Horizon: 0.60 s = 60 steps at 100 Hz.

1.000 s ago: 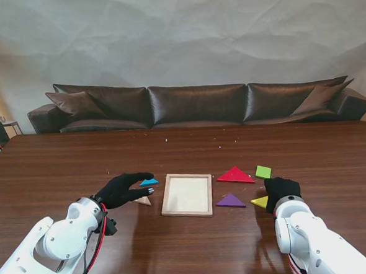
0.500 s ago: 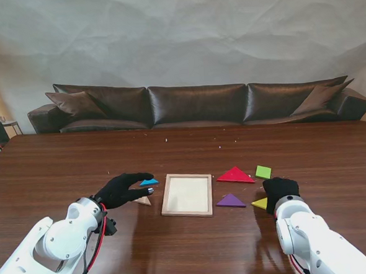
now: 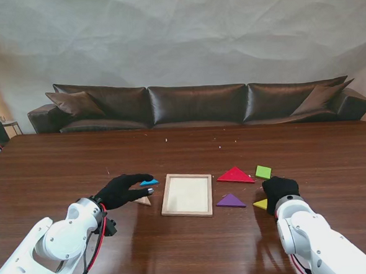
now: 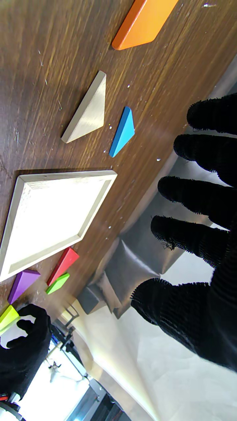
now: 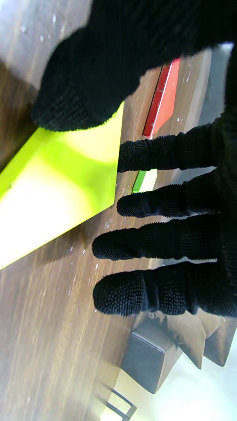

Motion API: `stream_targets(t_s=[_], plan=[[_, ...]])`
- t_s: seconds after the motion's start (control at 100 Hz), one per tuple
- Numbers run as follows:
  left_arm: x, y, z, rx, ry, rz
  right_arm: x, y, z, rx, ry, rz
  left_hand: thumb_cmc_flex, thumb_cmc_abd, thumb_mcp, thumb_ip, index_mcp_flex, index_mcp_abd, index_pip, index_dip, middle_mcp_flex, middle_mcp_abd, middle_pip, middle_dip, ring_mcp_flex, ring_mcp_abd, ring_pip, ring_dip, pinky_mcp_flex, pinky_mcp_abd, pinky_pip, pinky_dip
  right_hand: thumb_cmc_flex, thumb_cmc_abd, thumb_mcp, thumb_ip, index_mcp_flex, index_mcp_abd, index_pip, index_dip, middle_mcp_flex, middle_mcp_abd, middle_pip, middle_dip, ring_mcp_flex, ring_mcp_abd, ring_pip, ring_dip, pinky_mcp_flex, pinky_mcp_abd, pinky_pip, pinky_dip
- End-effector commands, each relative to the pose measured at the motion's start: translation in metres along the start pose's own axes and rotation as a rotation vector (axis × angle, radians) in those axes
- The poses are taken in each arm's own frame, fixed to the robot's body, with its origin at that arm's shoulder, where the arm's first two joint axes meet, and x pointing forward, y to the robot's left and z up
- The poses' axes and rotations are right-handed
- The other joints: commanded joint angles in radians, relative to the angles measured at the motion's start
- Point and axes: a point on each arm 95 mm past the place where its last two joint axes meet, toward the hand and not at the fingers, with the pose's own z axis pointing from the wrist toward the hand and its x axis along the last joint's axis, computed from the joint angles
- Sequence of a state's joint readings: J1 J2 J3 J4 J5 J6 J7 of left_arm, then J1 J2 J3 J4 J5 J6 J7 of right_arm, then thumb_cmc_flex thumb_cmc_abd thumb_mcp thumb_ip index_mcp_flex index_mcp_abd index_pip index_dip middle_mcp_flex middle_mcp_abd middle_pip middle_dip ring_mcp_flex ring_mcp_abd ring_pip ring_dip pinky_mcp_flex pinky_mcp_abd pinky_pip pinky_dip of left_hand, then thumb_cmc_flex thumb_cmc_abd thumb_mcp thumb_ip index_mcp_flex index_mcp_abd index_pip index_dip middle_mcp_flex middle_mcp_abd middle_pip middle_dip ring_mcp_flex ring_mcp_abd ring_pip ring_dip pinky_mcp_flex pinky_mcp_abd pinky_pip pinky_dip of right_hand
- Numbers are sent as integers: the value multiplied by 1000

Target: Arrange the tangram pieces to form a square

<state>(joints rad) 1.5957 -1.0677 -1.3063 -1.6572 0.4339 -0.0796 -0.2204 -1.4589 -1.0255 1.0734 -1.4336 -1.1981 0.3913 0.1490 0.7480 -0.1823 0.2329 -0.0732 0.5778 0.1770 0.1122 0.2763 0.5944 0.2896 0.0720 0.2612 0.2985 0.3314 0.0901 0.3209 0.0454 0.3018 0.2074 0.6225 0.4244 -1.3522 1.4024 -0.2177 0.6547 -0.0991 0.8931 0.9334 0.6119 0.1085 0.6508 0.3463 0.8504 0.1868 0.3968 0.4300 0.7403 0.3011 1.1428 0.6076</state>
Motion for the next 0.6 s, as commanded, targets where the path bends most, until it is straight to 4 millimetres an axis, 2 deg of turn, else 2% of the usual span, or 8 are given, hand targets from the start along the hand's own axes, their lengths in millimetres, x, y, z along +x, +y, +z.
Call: stream_targets(t_s=[0.0,0.11,0.22,0.36,0.51,0.59], plan=[[2,2,-1,-21,0,-7,6,-22,-6,68,22,-8,14,32,-26,43,9,6,2,1,13,2,0,8,28,4,3,9,-17,-27,-24,7,-43,-32,-1,-25,176,-119,412,117,-24,40,-15,-9,-3,29,5,-14,-183,5,18,23],[2,2,-1,-25,-2,-8,6,-23,-5,66,31,-6,16,34,-27,43,11,6,2,1,14,2,0,8,29,5,4,9,-17,-27,-23,7,-45,-64,7,-29,207,-123,443,158,52,42,-44,-23,61,20,37,-1,-139,1,61,43],[2,1,-1,-25,-2,-8,7,-24,-4,66,40,2,17,34,-28,43,16,7,4,1,16,3,1,9,31,6,5,10,-17,-26,-23,7,-40,-97,13,-33,260,-123,490,194,150,34,-86,-41,151,-10,68,20,-72,-8,120,71],[1,1,-1,-24,-5,-10,7,-25,-3,60,49,1,18,34,-30,43,24,11,7,3,19,4,1,9,33,7,5,10,-17,-27,-24,6,-28,-122,17,-34,303,-124,513,213,267,17,-107,-51,277,-81,142,73,9,-29,207,120],[2,2,-1,-31,-7,-12,7,-26,-2,52,62,8,18,35,-32,43,33,12,11,5,22,4,2,9,35,7,6,10,-17,-28,-24,6,-1,-130,20,-31,354,-122,530,218,396,-27,-109,-58,417,-152,227,123,103,-59,280,152],[2,2,-1,-35,-8,-12,7,-27,-1,51,66,22,19,35,-32,44,38,15,14,7,23,5,2,9,35,8,6,10,-18,-28,-24,6,28,-99,15,-24,373,-119,527,215,467,-57,-105,-62,460,-180,283,158,145,-78,304,162]])
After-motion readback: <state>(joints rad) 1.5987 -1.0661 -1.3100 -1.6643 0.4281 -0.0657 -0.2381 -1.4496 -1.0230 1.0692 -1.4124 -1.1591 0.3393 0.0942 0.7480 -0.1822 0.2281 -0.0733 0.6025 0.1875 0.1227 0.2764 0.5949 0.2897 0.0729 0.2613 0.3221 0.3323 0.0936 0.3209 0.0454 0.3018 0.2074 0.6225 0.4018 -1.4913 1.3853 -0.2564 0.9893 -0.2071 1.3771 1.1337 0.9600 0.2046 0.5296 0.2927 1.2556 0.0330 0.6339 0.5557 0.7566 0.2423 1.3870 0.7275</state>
